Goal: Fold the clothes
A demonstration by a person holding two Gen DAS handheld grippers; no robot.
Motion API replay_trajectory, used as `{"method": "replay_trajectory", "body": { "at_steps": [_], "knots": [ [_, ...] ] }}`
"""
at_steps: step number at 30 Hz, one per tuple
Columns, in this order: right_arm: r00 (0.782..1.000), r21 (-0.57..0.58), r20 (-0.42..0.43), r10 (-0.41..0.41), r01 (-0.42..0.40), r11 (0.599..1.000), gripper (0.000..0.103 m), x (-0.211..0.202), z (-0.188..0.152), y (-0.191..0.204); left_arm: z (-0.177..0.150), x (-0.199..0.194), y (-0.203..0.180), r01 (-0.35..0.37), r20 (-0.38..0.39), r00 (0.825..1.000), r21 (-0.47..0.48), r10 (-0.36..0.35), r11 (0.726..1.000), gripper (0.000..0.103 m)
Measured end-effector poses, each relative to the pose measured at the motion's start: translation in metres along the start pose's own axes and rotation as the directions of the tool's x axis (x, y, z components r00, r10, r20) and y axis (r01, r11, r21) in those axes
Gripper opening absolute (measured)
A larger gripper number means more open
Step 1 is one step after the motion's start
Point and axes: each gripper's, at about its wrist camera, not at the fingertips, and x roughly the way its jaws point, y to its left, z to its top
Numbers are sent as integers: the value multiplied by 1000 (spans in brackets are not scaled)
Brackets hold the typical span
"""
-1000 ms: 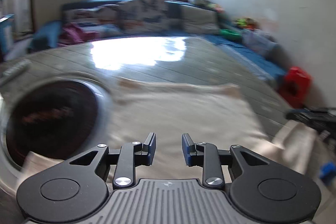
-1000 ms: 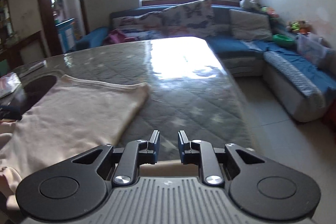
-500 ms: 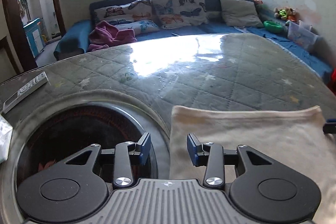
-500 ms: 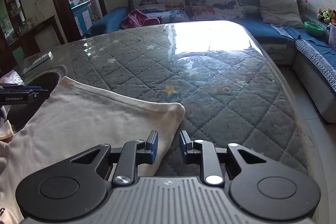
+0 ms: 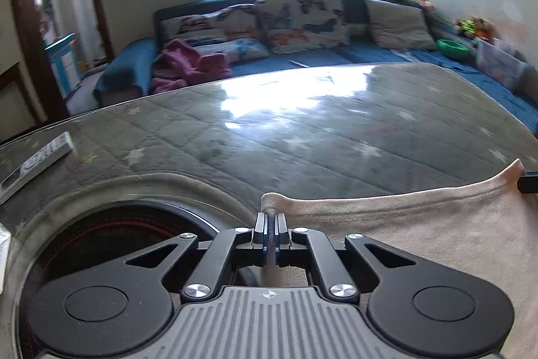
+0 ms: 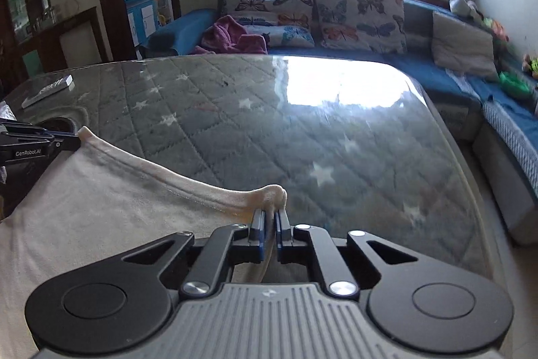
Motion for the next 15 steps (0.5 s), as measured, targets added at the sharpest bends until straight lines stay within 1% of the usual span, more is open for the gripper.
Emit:
{"method": "replay_trajectory", "body": {
  "at_steps": [2, 6, 7, 10, 13, 14, 15],
  "knots": [
    [1000, -30, -7, -8, 8, 1000, 6, 10, 7, 5, 2, 4, 5, -11, -4, 1000, -12, 11, 1000, 5],
    [1000, -71, -6, -23, 22, 997, 11, 15, 12, 14, 3, 1, 13, 2, -8, 1000, -41, -2, 999, 13],
    [1000, -72, 3, -20, 20, 997, 12, 9, 11, 16, 3, -3, 15, 5, -7, 1000, -47, -5, 999, 13],
    [999, -85, 27, 27, -24, 996, 17, -21, 2, 25, -2, -23, 22, 19, 2, 1000, -66, -19, 998, 17],
    [996, -132, 27, 85, -81, 988, 21, -48, -18, 44, -10, -48, 34, 45, 12, 999, -97, -44, 994, 24],
    [994, -150, 24, 105, -100, 984, 23, -57, -26, 51, -13, -59, 40, 47, 19, 999, -111, -46, 993, 30],
    [992, -167, 21, 125, -119, 979, 28, -66, -34, 58, -18, -69, 46, 46, 26, 999, -123, -43, 991, 34]
  ]
}}
